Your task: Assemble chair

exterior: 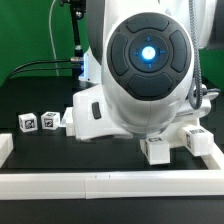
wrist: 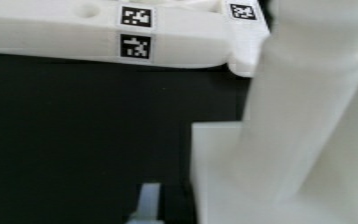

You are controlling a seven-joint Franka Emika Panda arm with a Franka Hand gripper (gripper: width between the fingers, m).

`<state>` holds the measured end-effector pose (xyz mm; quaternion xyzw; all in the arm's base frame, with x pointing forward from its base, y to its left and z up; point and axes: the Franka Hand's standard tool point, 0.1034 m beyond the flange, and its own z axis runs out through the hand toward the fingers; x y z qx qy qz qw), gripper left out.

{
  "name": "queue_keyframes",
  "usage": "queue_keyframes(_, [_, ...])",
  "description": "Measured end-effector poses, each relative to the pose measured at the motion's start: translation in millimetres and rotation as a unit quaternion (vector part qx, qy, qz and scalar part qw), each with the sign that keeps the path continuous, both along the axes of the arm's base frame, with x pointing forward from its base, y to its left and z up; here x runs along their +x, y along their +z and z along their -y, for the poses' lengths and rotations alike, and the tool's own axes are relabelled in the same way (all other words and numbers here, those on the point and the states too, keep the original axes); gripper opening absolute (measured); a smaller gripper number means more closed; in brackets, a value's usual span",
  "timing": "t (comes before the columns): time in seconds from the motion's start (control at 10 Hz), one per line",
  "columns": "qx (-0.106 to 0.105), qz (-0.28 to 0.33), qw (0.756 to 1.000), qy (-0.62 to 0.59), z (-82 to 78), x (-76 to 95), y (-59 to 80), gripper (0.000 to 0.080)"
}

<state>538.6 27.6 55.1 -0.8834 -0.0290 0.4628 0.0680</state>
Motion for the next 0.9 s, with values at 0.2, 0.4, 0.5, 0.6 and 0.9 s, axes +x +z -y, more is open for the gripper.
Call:
queue_keyframes(0.2, [-0.024,-0.02,0.999,-0.015,0.4,-0.6,-7.0,0.0031])
queue_keyframes(0.4, [-0.041,-0.015,0.999,-0.027,0.3,3.1,-7.8,0.0031])
queue_keyframes(0.5, [-0.046,-0.026,0.998,-0.029,-0.9,1.0,-8.1,0.0031])
queue_keyframes(0.6, [-0.043,-0.017,0.999,-0.026,-2.7,4.1,-11.0,0.0031])
queue_keyframes(0.9, [-0.04,-0.014,0.999,-0.024,-4.9,2.8,-16.1,0.0031])
